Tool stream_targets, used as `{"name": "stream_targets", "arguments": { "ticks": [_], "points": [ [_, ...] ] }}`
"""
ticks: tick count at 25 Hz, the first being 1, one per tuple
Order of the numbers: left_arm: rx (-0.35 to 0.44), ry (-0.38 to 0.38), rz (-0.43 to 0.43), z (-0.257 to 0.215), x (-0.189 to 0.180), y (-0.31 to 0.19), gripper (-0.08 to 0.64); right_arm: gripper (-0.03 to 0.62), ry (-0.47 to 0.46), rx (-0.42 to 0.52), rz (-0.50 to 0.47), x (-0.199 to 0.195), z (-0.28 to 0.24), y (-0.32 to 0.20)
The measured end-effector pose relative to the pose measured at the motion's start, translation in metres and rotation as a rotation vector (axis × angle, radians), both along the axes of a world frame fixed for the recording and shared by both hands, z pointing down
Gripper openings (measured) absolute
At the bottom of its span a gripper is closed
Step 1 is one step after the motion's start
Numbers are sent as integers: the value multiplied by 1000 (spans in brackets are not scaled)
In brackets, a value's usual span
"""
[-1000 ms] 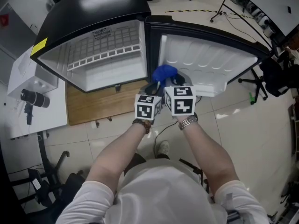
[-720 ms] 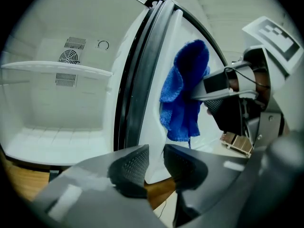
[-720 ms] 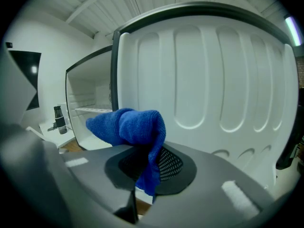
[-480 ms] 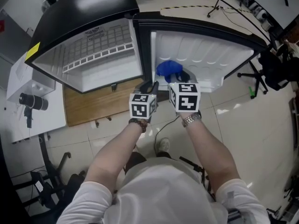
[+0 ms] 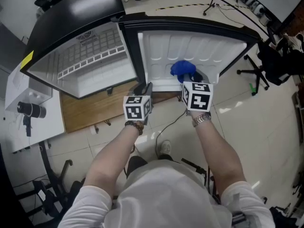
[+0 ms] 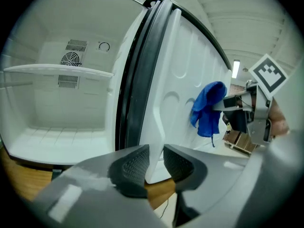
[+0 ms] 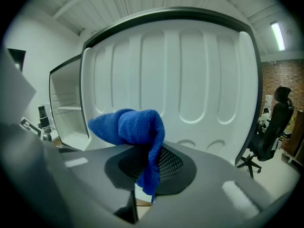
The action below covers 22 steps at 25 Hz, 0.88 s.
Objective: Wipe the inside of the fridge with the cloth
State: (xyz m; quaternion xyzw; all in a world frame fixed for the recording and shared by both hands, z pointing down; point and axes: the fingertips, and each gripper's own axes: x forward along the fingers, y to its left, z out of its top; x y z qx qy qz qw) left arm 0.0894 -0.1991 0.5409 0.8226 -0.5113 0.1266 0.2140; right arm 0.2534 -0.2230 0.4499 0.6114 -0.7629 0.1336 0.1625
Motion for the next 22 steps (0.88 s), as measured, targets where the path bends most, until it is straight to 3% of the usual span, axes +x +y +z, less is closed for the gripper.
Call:
{"name": "stream_targets", "arguments": {
  "ticks": [22],
  "points": [
    [4, -18, -38, 0, -1, 1, 97, 38, 36, -14, 221, 136, 0, 4]
  ]
}}
